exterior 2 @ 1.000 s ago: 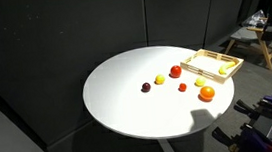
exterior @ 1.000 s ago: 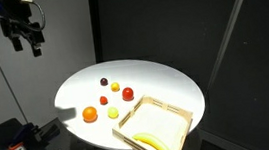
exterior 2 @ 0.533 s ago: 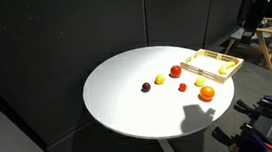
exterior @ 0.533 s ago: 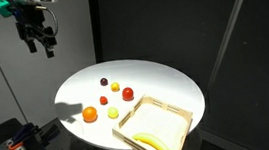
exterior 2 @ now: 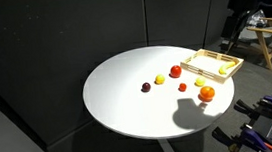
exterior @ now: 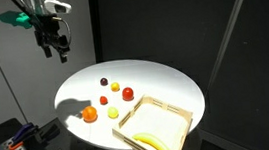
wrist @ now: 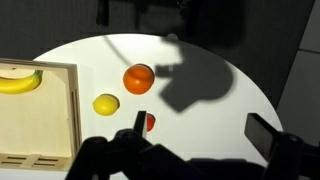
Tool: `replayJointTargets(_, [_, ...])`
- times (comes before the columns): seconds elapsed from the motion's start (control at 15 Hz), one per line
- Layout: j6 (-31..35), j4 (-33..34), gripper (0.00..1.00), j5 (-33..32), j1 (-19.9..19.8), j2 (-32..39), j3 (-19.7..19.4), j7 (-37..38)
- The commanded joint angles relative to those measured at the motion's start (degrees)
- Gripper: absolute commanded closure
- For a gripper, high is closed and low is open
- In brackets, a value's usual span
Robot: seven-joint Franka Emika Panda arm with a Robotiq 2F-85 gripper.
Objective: Put the toy orange and lemon on the tray
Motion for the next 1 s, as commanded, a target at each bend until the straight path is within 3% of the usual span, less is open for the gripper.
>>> replayJointTargets(0.0, [-0.27,3.13,0.00,-1.02,-1.99,5.59,0.52,2.17])
replayJointTargets(0.4, [0.23,5.11,0.00,-1.54,-3.68,12.10,-0.17,1.39])
replayJointTargets(0.93, [8.33,4.24,0.00,-2.50,-4.64,19.48,-1.03,0.24])
